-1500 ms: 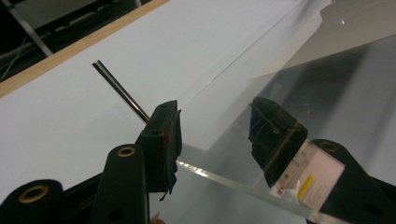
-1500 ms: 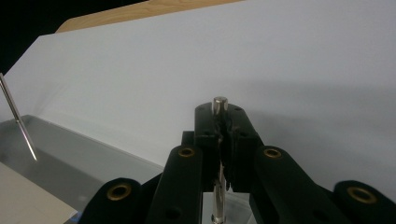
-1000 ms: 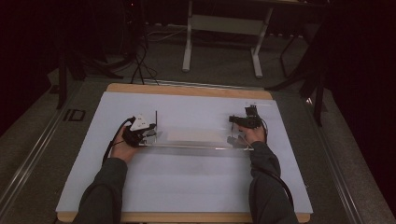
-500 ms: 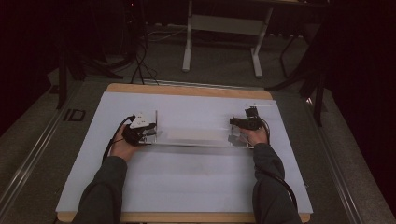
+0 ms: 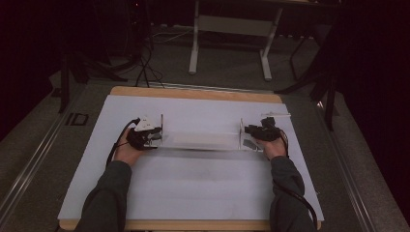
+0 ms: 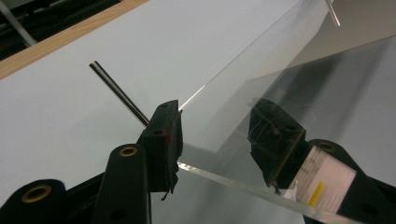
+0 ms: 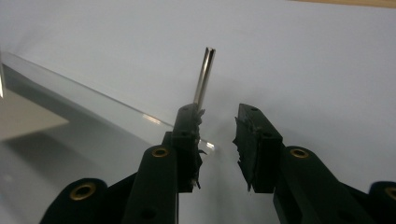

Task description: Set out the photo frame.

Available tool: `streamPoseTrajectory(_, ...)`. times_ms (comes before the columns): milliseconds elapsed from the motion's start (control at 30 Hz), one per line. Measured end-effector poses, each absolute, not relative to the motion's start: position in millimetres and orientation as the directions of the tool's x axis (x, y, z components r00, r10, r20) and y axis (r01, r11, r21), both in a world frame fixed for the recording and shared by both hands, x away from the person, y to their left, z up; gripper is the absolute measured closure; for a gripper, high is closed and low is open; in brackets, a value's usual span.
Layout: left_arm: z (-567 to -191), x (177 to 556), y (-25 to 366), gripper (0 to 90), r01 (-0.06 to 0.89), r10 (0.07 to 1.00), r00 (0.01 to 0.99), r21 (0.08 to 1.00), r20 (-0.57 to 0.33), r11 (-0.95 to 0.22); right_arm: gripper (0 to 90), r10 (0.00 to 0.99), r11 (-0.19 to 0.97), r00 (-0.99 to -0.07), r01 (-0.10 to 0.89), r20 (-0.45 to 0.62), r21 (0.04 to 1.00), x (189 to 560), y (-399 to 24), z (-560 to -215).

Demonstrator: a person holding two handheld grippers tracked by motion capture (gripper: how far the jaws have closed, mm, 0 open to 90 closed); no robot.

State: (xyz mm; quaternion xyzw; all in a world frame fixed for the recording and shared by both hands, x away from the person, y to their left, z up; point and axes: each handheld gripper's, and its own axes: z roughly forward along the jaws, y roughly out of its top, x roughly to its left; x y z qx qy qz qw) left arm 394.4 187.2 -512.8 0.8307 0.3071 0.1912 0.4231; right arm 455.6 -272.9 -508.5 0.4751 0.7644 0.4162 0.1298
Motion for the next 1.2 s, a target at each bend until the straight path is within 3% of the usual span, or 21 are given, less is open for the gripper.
streamPoseTrajectory(700, -511.2, 396.7, 188.0, 52.4, 0.359, 0.67, 0.741, 0.817, 0.044, -0.451, 69.7, 0.781, 0.345, -0.618, 0.545, 0.088, 0.764, 424.2, -281.6, -520.8)
streamPoseTrajectory(1200, -509.3, 399.3, 188.5, 52.4, 0.371, 0.667, 0.745, 0.812, 0.03, -0.451, 56.0, 0.711, 0.392, -0.703, 0.434, 0.032, 0.811, 414.9, -271.3, -516.4)
